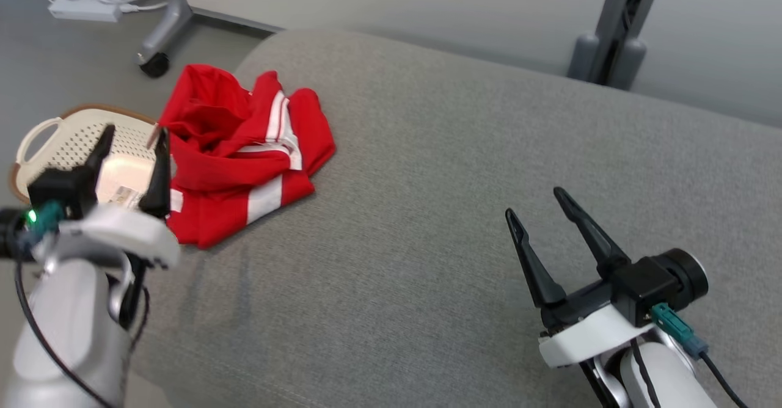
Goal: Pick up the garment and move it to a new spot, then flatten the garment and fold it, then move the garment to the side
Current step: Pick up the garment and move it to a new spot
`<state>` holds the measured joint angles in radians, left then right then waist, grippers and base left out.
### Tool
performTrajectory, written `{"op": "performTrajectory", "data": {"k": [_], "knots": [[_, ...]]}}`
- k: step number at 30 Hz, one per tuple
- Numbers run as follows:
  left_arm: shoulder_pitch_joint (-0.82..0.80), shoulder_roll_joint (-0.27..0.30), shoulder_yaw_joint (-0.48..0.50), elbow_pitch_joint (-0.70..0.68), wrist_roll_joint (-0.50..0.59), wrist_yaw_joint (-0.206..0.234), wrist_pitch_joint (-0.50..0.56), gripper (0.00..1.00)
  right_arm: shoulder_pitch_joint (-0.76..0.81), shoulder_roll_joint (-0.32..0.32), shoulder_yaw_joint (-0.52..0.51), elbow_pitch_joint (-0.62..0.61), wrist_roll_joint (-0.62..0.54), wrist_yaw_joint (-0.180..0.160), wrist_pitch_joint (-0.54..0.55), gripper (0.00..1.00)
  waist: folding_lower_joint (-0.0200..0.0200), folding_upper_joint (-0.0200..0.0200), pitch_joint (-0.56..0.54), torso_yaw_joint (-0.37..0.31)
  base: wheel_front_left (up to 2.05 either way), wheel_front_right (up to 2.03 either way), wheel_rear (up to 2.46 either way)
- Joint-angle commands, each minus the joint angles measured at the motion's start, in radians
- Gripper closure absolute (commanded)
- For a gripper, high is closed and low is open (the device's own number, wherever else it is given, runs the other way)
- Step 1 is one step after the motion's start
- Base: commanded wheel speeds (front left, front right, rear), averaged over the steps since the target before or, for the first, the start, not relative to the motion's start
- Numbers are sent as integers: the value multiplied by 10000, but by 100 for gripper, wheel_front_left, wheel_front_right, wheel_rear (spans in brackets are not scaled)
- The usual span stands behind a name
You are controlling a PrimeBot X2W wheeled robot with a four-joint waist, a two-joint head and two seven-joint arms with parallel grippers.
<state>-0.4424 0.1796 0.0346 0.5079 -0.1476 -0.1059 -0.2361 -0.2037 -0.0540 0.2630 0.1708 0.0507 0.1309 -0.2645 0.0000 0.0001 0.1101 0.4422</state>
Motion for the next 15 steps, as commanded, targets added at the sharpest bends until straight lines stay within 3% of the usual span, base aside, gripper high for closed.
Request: {"op": "performTrajectory", "data": {"k": [1,7,15], "knots": [[-897,334,-223,629,103,-111,307,0,-260,-145,45,-54,-69,-3,-19,0,0,-1,640,-488,0,0,0],[-2715,736,-974,2292,-509,-245,1446,0,-685,-314,231,-186,-101,-3,-19,0,0,-1,1245,-840,0,0,0],[-4809,1532,-2217,4309,-3054,-243,4277,0,-1258,-547,695,-413,252,-3,-19,0,0,-1,2148,-1487,0,0,0]]}}
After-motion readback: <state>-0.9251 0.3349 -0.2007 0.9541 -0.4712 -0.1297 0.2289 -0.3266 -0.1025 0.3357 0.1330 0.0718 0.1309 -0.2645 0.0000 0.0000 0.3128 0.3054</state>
